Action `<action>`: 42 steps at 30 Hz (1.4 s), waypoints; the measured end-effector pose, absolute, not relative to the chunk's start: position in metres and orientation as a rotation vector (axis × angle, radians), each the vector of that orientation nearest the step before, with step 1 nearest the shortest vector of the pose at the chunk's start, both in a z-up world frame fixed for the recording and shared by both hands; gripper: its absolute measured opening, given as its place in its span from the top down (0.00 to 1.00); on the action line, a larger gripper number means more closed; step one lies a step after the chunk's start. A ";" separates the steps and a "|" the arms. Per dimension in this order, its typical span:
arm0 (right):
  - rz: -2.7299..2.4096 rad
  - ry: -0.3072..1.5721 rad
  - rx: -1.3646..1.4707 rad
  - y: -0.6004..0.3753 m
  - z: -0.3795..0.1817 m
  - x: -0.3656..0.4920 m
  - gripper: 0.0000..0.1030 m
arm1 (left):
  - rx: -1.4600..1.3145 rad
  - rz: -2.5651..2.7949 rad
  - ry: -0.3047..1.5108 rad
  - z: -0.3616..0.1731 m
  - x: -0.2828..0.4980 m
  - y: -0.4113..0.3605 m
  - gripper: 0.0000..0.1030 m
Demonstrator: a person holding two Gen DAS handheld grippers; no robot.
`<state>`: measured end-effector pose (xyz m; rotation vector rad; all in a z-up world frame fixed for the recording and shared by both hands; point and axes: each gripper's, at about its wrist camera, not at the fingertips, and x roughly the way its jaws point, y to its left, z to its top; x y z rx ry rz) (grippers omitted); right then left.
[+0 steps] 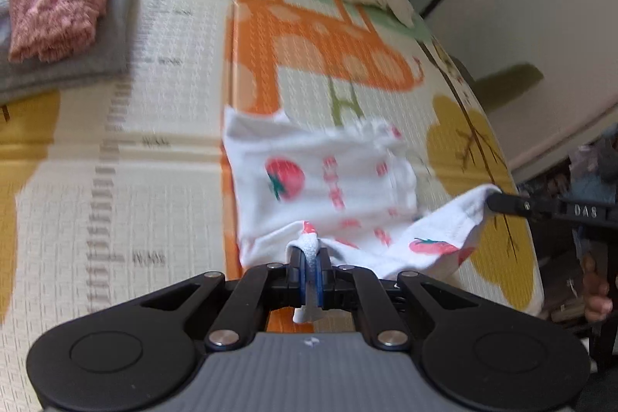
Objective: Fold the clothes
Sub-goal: 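Carry the hem over the shirt toward the collar with both grippers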
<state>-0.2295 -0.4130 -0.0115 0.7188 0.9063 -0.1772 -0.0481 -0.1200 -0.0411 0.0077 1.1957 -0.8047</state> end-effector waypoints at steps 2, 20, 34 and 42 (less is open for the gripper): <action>-0.189 0.887 0.733 -0.417 -0.013 -0.221 0.95 | -0.035 -0.790 1.191 -0.040 -0.036 -0.122 0.94; -0.341 0.791 0.891 -0.465 -0.065 -0.150 0.95 | -0.241 -0.612 1.226 -0.076 0.048 -0.146 0.94; -0.418 0.741 0.910 -0.495 -0.070 -0.134 0.79 | -0.255 -0.467 1.205 -0.078 0.077 -0.151 0.70; -0.350 0.752 0.796 -0.479 -0.056 -0.138 0.85 | -0.164 -0.519 1.150 -0.062 0.067 -0.158 0.66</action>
